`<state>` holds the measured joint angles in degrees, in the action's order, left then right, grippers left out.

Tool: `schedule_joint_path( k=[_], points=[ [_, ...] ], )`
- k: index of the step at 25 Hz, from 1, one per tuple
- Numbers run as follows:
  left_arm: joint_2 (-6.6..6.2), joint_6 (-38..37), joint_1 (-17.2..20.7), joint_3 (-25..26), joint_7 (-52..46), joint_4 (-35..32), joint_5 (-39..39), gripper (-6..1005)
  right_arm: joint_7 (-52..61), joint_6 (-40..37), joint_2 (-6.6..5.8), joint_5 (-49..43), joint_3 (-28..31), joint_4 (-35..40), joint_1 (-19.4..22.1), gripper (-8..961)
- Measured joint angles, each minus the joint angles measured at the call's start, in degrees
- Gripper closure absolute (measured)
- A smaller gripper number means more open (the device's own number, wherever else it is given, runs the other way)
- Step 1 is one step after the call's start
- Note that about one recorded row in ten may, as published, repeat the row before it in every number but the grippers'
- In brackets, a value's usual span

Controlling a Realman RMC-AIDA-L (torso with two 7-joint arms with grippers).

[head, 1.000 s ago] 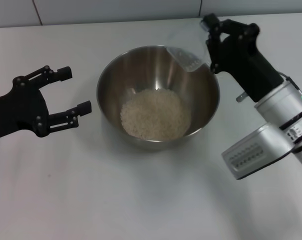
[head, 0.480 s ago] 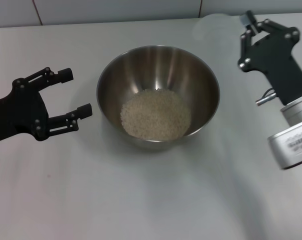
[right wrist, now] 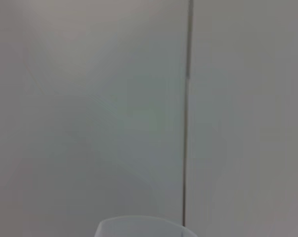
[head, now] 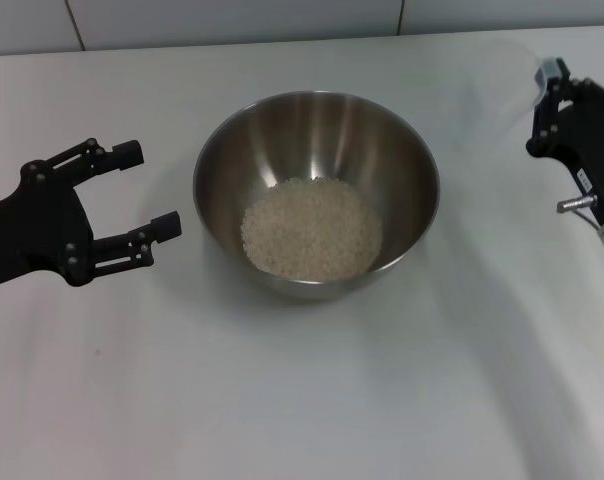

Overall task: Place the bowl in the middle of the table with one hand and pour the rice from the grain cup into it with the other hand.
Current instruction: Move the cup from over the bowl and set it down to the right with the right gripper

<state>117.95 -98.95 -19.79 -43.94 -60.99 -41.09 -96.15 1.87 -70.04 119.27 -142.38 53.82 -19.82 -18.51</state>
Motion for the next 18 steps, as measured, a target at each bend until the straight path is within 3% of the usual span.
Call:
schedule_joint_path(
  k=[12,18],
  points=[
    [0.0,0.53,-1.28,0.0,0.23,-0.04,-0.24,138,2.09,15.57,0.25,0.1,0.82,1.72,-1.47,942],
    [0.0,0.71,-1.7,0.0,0.54,0.1,-0.3,138,2.16,18.26,0.35,0.1,1.21,3.01,-3.04,942]
  ],
)
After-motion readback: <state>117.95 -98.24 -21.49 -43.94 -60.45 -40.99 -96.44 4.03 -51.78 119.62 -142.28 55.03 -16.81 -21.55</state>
